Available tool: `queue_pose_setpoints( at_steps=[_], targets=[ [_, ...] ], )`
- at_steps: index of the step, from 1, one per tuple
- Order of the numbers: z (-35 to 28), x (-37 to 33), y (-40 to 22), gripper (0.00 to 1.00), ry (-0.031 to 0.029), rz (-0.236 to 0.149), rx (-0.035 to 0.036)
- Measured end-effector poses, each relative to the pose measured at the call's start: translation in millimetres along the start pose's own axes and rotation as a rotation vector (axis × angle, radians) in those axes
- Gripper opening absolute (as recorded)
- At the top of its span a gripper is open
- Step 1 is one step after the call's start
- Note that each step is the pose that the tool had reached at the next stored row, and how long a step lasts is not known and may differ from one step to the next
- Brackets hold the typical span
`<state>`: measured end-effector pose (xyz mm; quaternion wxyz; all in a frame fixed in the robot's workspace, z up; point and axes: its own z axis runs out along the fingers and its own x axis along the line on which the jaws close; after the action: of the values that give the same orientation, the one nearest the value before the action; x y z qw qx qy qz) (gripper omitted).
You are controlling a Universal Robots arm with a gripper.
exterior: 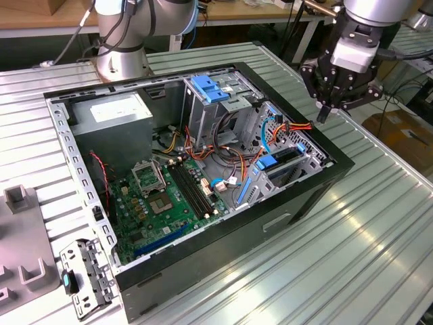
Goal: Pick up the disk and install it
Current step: 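Insert the first disk wire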
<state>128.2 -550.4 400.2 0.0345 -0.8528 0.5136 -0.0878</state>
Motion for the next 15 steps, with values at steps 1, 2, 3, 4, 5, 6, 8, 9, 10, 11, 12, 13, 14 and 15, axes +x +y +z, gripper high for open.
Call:
queue_pose_setpoints(
  at_steps=[1, 2, 3, 4, 5, 6, 8, 9, 10, 11, 12, 13, 14, 15],
  targets=[
    [0.1, 0.0, 0.0, 0.11, -0.0037, -0.024, 0.0028],
    [0.1, 0.0, 0.0, 0.11, -0.006, -0.039, 0.0044],
    [0.1, 0.0, -0.1, 0.11, -0.009, -0.056, 0.0054],
    [0.2, 0.0, -0.5, 0.11, -0.0112, -0.062, 0.004],
    [0.6, 0.0, -1.2, 0.11, -0.0151, -0.068, -0.0002],
    [1.1, 0.1, -2.8, 0.11, -0.0211, -0.072, -0.0085],
    [2.0, 0.2, -5.2, 0.11, -0.0289, -0.076, -0.0197],
    [2.5, 0.4, -6.7, 0.11, -0.0321, -0.077, -0.0245],
    [3.2, 0.9, -8.4, 0.11, -0.0339, -0.079, -0.0276],
    [4.8, 2.2, -11.3, 0.11, -0.0363, -0.085, -0.0298],
    [5.8, 2.9, -13.0, 0.11, -0.0375, -0.089, -0.0303],
    [8.3, 5.0, -17.7, 0.11, -0.0399, -0.096, -0.0311],
    [9.4, 5.9, -19.9, 0.11, -0.041, -0.1, -0.0316],
    [10.2, 6.5, -21.7, 0.11, -0.0422, -0.105, -0.0314]
  ],
)
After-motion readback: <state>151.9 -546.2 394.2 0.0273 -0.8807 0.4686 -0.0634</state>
